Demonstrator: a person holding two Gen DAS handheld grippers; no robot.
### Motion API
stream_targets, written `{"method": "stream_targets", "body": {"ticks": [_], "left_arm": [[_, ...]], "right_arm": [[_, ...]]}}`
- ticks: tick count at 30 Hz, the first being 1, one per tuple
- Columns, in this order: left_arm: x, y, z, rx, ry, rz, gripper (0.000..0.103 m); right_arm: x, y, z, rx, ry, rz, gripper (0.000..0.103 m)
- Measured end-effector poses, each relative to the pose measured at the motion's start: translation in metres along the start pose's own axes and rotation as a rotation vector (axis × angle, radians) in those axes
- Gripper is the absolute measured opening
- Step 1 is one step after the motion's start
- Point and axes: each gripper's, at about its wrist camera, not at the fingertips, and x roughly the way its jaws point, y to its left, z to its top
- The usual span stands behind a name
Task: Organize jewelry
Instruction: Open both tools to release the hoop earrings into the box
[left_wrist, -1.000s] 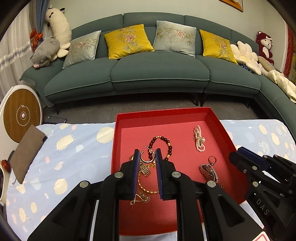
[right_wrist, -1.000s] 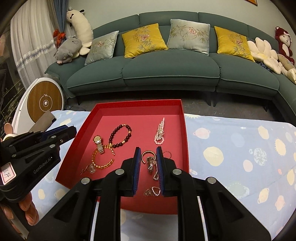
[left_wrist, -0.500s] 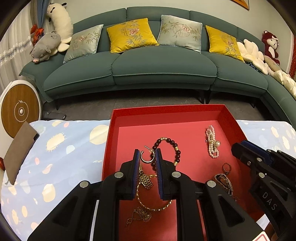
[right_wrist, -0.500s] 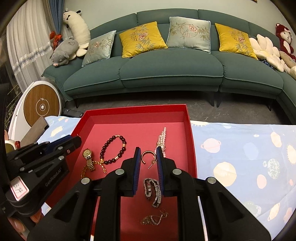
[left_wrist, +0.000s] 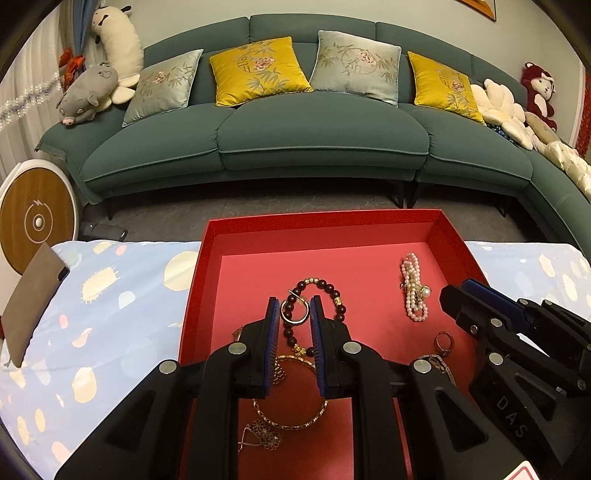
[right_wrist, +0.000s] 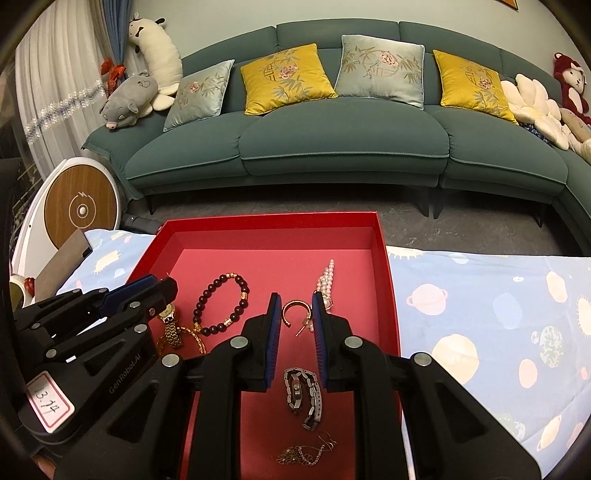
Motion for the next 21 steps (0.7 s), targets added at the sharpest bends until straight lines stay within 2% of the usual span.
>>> {"method": "stream_targets", "body": {"ticks": [3, 9, 14, 17, 21], "left_arm": [[0.001, 0.000, 0.000, -0.006, 0.003, -0.001, 0.014], [-0.001, 0.001, 0.000, -0.014, -0.015, 0.014, 0.027], [-0.002, 0.000, -0.001, -0.008, -0.017, 0.019, 0.028], [-0.003, -0.001, -0.002, -0.003, -0.017, 0.021, 0.028], [-0.010, -0.003, -0.001, 0.005, -0.023, 0.025, 0.028]], "right_arm": [[0.001, 0.000, 0.000, 0.000, 0.000, 0.002, 0.016], [0.001, 0.000, 0.000, -0.009, -0.008, -0.006, 0.018], [0.003, 0.001, 0.001, -0.012, -0.007, -0.010, 0.019], [0.002, 0.003, 0.001, -0.018, -0.012, -0.016, 0.028], [-0.001, 0.004, 0.000, -0.027, -0.013, -0.020, 0.028]]}}
